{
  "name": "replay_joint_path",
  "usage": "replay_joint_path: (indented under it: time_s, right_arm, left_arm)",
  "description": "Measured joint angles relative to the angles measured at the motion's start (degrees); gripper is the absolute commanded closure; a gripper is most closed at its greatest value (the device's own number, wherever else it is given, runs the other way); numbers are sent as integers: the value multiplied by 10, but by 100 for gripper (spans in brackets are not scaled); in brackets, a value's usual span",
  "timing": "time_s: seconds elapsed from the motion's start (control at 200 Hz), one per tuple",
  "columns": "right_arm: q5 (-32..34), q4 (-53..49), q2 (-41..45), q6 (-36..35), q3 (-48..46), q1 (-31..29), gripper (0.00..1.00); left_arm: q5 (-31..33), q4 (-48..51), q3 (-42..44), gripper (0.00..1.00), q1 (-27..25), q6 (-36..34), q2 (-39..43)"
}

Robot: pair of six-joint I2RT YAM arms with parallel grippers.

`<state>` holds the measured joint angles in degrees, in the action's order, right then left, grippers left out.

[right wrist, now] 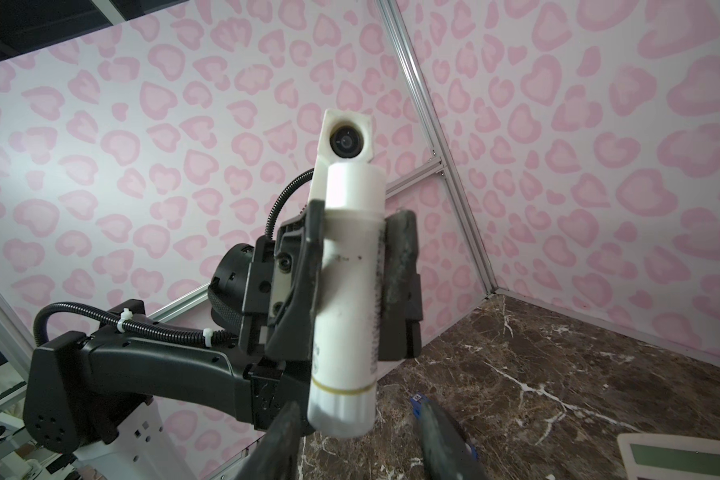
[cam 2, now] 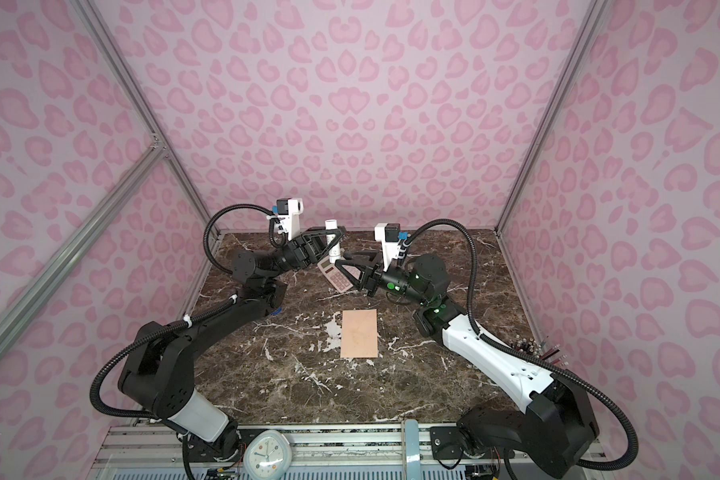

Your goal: Place the letter into the envelope and seal it

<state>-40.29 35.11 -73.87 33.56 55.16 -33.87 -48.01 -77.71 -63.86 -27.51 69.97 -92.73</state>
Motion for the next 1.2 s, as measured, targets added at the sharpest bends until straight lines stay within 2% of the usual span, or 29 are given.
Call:
replay_joint_path:
  time_s: [0.275,0.81,1.005,1.205]
  right_arm:
    - [-3,12,-12,14,5,-14,58]
    - [2,8,-13,14,6,-19,83]
    - [21,-47,-9,1,29,-26,91]
    - [115,-171,-3,-59,88,-69,97]
  left_arm:
    - [-1,0,0,96,-2,-6,0]
    - [-4,13,0,96,-10,-29,5]
    - [13,82,4,96,-12,-84,31]
    - [57,192,7,96,-19,-195,79]
